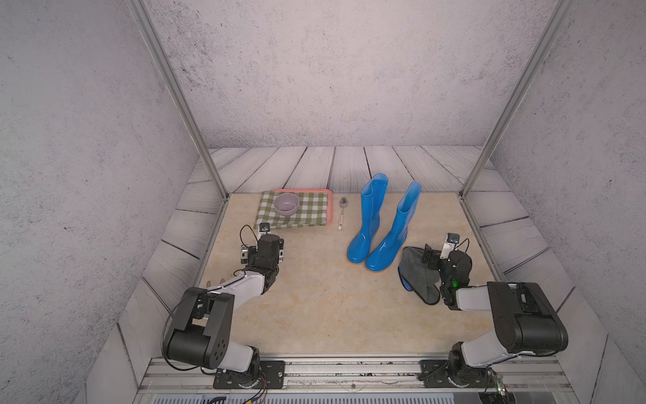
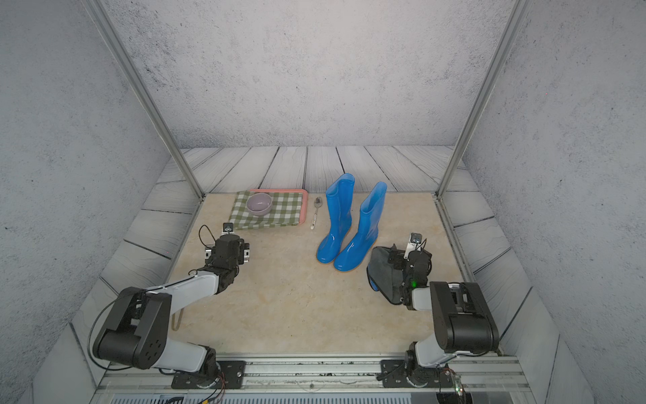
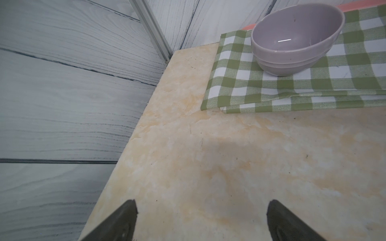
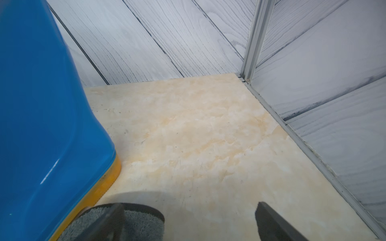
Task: Wipe the rubber boots with a cloth
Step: Reset both arms
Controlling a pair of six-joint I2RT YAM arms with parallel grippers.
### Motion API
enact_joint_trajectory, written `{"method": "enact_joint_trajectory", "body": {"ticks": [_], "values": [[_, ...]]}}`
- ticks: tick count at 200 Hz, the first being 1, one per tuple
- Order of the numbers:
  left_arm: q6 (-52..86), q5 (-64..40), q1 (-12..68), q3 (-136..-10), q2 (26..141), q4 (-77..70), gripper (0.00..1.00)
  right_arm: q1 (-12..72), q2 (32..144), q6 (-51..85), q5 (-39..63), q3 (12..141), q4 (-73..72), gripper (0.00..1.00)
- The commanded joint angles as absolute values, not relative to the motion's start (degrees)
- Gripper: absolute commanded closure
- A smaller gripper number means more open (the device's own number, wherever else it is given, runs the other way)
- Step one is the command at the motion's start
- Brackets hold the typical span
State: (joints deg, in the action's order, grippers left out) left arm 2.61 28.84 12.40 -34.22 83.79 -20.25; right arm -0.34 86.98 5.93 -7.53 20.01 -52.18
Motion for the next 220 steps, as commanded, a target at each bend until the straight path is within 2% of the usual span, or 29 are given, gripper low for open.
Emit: {"method": "enact_joint_trajectory", "body": {"ticks": [1,24,55,88,220], "values": [[-0.1,25.9,10.9,-33.8,83.8,-26.3,0.01,-0.5,86.6,6.2,-8.3,22.7,-46.8,0.01],[-1.6,23.0,8.5,-28.9,83.0,-36.6,0.01,-0.4,86.8,6.2,-8.4,23.3,-45.7,0.01],[3.3,17.3,2.8,-24.7,86.3,-46.8,0.01,-0.4,86.9,6.2,-8.4,23.6,-45.2,0.01],[5.7,15.6,0.7,-27.1,86.3,-40.8,0.01,-0.5,86.9,6.3,-8.4,23.6,-45.1,0.01],[4.7,15.0,1.2,-25.6,87.3,-44.2,0.01,-0.2,87.1,6.1,-8.9,24.6,-43.7,0.01]]}}
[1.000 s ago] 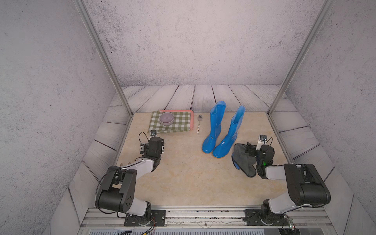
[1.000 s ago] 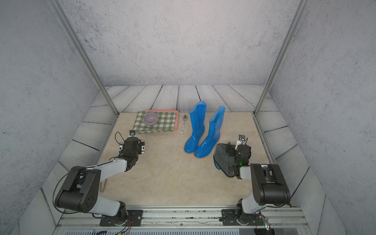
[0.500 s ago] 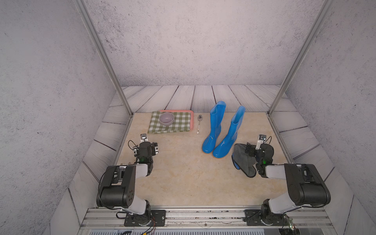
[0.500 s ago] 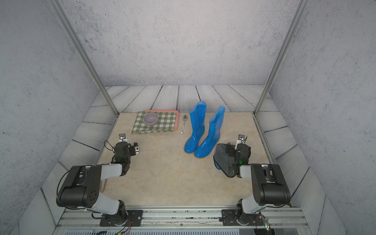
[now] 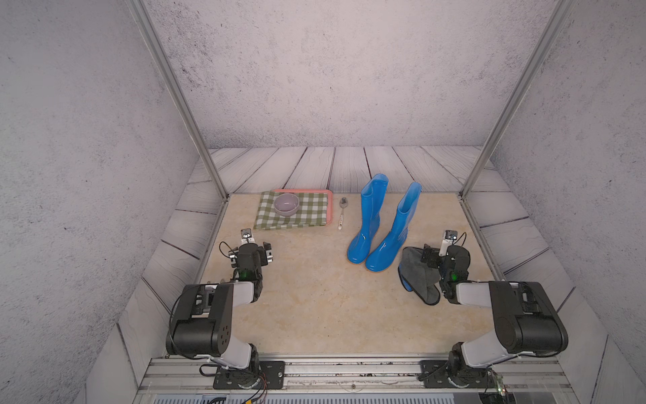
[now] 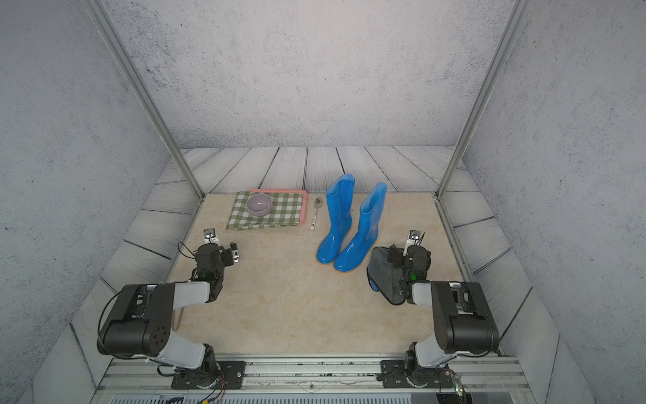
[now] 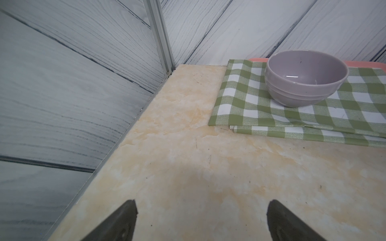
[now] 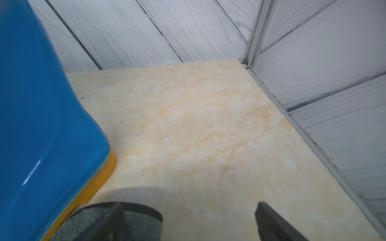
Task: Wipe the rubber boots with a cloth
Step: Reset both arms
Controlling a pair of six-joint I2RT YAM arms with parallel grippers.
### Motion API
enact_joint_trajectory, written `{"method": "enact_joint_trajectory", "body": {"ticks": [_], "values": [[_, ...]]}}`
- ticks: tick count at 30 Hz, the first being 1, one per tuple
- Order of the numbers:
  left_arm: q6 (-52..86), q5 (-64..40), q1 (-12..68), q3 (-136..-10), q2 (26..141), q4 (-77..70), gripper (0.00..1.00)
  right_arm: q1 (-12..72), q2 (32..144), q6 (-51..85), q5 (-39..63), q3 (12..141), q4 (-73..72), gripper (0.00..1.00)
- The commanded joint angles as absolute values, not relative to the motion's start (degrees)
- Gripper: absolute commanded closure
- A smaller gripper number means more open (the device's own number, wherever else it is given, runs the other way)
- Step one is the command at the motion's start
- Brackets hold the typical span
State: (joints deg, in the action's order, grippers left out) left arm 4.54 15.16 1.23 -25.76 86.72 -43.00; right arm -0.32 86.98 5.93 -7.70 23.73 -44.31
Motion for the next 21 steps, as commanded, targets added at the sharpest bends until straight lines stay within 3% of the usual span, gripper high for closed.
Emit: {"method": "enact_joint_trajectory", "body": {"ticks": [1,12,14,21], "values": [[4.7,15.0,1.2,-25.6,87.3,-44.2,0.01,-0.2,87.1,6.1,-8.9,24.6,-43.8,0.01],[4.7,15.0,1.2,-25.6,87.3,-44.2,0.01,-0.1,87.3,5.8,-8.7,24.9,-43.3,0.01],[4.7,15.0,1.2,-25.6,87.3,-44.2,0.01,0.0,87.9,2.8,-3.1,26.8,-40.4,0.01],[4.7,15.0,1.1,-25.6,87.3,-44.2,0.01,0.4,87.8,2.4,-2.7,26.6,-40.8,0.01]]}}
